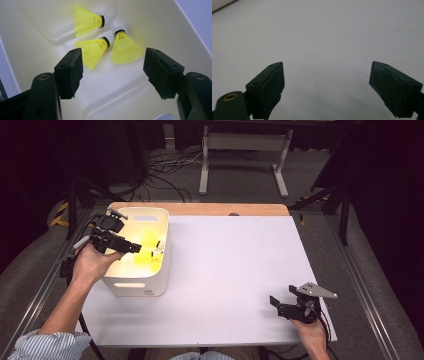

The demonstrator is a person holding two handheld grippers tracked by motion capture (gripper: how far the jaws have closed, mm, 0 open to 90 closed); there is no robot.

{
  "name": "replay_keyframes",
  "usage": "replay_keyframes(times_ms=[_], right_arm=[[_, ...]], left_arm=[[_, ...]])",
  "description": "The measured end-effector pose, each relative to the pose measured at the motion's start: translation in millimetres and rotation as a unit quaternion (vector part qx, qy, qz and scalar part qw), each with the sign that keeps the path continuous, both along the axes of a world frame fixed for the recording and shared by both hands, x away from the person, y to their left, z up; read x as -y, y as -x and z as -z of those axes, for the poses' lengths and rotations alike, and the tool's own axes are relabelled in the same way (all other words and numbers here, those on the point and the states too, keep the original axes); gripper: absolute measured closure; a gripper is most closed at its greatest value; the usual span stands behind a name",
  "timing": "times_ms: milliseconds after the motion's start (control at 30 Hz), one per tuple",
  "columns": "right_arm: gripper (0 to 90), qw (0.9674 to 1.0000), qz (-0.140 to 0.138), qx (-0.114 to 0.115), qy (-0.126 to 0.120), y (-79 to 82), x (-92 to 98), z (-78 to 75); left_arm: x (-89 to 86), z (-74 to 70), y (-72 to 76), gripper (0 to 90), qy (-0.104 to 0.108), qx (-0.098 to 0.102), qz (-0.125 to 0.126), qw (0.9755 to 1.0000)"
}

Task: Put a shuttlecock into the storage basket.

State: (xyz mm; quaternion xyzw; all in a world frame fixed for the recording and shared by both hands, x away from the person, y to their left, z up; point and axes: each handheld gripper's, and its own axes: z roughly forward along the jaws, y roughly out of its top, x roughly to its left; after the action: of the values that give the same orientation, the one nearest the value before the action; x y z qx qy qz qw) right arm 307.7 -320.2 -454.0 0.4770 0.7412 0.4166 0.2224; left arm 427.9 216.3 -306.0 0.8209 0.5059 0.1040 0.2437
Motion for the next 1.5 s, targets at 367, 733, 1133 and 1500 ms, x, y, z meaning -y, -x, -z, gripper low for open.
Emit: replay_keyframes(times_ms=[367,733,1133,1500], right_arm=[[13.3,1.0000,-0.001,0.000,0.001,0.0,-0.7,0.0],[13.3,1.0000,-0.001,0.000,0.000,-0.1,-0.3,-0.1],[13.3,1.0000,-0.001,0.000,0.000,0.0,-0.5,-0.3],[13.3,1.0000,-0.001,0.001,0.000,0.1,-0.5,-0.4]], left_arm=[[-5.2,-3.5,6.9,32.7,-0.003,0.005,0.000,1.0000],[-9.7,-6.5,14.3,32.5,-0.007,0.014,-0.002,0.9999],[-15.2,-8.7,20.9,32.8,-0.007,0.016,-0.004,0.9998],[-23.4,-9.0,27.8,33.1,-0.010,0.019,-0.011,0.9997]])
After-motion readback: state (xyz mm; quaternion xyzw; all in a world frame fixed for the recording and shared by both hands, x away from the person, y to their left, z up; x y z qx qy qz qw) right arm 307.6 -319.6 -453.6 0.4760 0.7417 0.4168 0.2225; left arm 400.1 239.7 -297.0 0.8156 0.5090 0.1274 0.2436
